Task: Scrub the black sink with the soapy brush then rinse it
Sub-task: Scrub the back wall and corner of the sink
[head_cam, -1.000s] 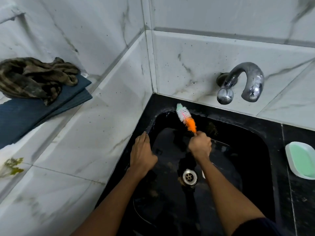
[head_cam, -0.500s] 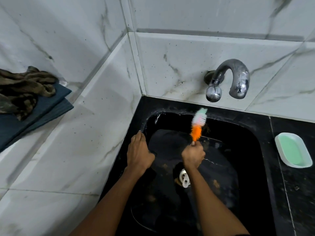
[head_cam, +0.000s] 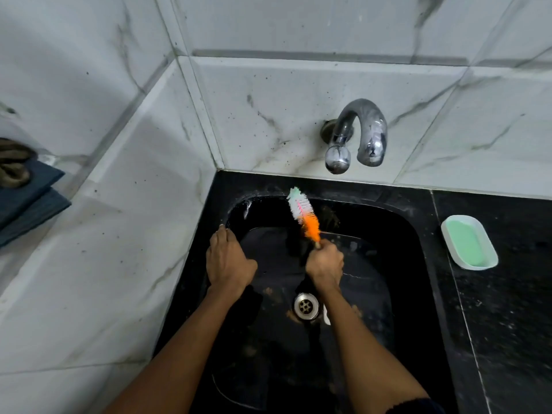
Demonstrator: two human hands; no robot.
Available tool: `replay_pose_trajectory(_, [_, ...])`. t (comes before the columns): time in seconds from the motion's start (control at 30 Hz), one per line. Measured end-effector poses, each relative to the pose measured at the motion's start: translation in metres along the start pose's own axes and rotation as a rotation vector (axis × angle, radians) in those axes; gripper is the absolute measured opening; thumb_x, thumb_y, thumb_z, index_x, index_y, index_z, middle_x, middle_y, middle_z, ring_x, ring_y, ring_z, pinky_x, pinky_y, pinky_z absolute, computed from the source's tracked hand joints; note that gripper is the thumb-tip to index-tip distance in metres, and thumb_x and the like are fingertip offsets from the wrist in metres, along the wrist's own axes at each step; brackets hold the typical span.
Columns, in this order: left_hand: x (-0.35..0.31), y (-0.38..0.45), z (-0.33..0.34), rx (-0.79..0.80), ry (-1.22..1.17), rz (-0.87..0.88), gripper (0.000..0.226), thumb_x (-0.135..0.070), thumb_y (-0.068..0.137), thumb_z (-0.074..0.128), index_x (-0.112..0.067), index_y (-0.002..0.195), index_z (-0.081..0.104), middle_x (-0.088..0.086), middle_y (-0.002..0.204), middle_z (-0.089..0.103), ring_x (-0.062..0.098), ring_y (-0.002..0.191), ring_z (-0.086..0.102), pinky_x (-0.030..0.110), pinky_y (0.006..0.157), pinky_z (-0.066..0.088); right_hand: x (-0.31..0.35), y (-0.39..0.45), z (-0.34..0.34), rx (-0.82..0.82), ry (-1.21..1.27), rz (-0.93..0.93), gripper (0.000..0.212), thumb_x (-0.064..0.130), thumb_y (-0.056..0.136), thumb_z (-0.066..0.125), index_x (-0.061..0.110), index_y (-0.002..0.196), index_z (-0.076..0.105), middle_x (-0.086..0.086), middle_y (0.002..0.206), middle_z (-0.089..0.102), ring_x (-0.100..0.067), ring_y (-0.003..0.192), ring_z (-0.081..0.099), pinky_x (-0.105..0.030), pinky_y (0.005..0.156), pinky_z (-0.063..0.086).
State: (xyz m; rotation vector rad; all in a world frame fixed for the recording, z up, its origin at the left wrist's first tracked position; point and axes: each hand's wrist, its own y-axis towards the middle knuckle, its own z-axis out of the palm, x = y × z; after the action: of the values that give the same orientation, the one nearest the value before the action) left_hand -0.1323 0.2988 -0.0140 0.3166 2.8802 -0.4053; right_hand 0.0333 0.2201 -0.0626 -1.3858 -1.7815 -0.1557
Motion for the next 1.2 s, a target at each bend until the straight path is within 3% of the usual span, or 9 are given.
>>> replay_pose_trajectory(0.13, [-0.003,0.0,0.002,-0.004,0.009,-0.015,0.091,-0.016,0.073,0.067,0.003,0.154,0.03,0.015,0.165,0.023,0.029,0.151,0.023,0.04,0.121,0.031,-0.011,0.008,-0.016,-0.138,0.146,0.165,0.021,0.017,0.094,0.047,0.014,0.101,0.066,-0.018,0.103,0.065,-0.039,0.098,0.059,-0.036,0.075,0.042])
replay_pose_trajectory(0.27, [-0.008,-0.001,0.005,-0.012,-0.024,-0.06,0.096,-0.018,0.07,0.068,0.005,0.154,0.028,0.016,0.166,0.021,0.031,0.152,0.022,0.041,0.123,0.028,-0.009,0.006,-0.02,0.054,-0.03,-0.014,0.023,0.021,0.093,0.045,0.019,0.103,0.066,-0.016,0.101,0.065,-0.038,0.097,0.06,-0.037,0.077,0.045])
replay_pose_trajectory(0.43, [-0.009,0.0,0.008,0.007,-0.04,-0.066,0.101,-0.018,0.07,0.069,0.005,0.156,0.022,0.017,0.167,0.016,0.032,0.154,0.017,0.042,0.125,0.023,-0.022,0.019,-0.04,-0.194,0.171,0.213,0.024,0.02,0.094,0.047,0.015,0.106,0.068,-0.021,0.106,0.064,-0.04,0.101,0.059,-0.039,0.08,0.046])
replay_pose_trajectory(0.57, [-0.016,-0.002,0.012,0.016,-0.059,-0.041,0.101,-0.021,0.072,0.068,0.004,0.157,0.021,0.017,0.168,0.014,0.031,0.155,0.015,0.042,0.125,0.022,-0.03,0.012,-0.046,-0.096,0.136,0.154,0.022,0.02,0.095,0.046,0.015,0.101,0.066,-0.017,0.097,0.063,-0.039,0.097,0.059,-0.036,0.074,0.042])
replay_pose_trajectory(0.67, [-0.028,-0.007,0.018,0.035,-0.114,0.012,0.098,-0.021,0.074,0.067,0.003,0.157,0.022,0.015,0.168,0.015,0.03,0.154,0.017,0.041,0.124,0.025,-0.036,0.024,-0.068,-0.196,0.177,0.226,0.025,0.021,0.096,0.049,0.017,0.112,0.068,-0.02,0.109,0.064,-0.041,0.104,0.059,-0.039,0.083,0.047])
replay_pose_trajectory(0.73, [-0.039,-0.011,0.025,0.07,-0.166,0.074,0.092,-0.018,0.076,0.066,0.001,0.156,0.026,0.013,0.167,0.018,0.029,0.153,0.021,0.04,0.122,0.031,-0.041,0.03,-0.082,-0.261,0.211,0.303,0.026,0.019,0.096,0.048,0.014,0.114,0.067,-0.021,0.112,0.064,-0.041,0.106,0.058,-0.041,0.086,0.048])
replay_pose_trajectory(0.83, [-0.055,-0.021,0.043,0.138,-0.263,0.185,0.081,-0.016,0.08,0.065,-0.003,0.154,0.034,0.006,0.166,0.024,0.026,0.151,0.028,0.04,0.118,0.037,-0.047,0.026,-0.093,-0.172,0.114,0.193,0.023,0.02,0.093,0.047,0.015,0.105,0.066,-0.019,0.105,0.064,-0.04,0.1,0.059,-0.039,0.081,0.047])
replay_pose_trajectory(1.0, [-0.088,-0.064,0.076,0.29,-0.39,0.284,0.077,-0.011,0.091,0.067,-0.007,0.158,0.03,0.002,0.167,0.025,0.019,0.154,0.024,0.026,0.123,0.02,-0.056,0.036,-0.118,-0.257,0.132,0.263,0.027,0.019,0.094,0.049,0.013,0.112,0.068,-0.021,0.112,0.064,-0.04,0.107,0.058,-0.04,0.088,0.047])
replay_pose_trajectory(1.2, [-0.108,-0.135,0.122,0.46,-0.459,0.328,0.072,-0.012,0.088,0.068,-0.011,0.154,0.04,0.001,0.161,0.037,0.018,0.15,0.031,0.016,0.118,0.018,-0.052,0.029,-0.128,-0.221,0.199,0.321,0.028,0.016,0.093,0.049,0.007,0.109,0.07,-0.021,0.112,0.065,-0.038,0.102,0.061,-0.034,0.079,0.047])
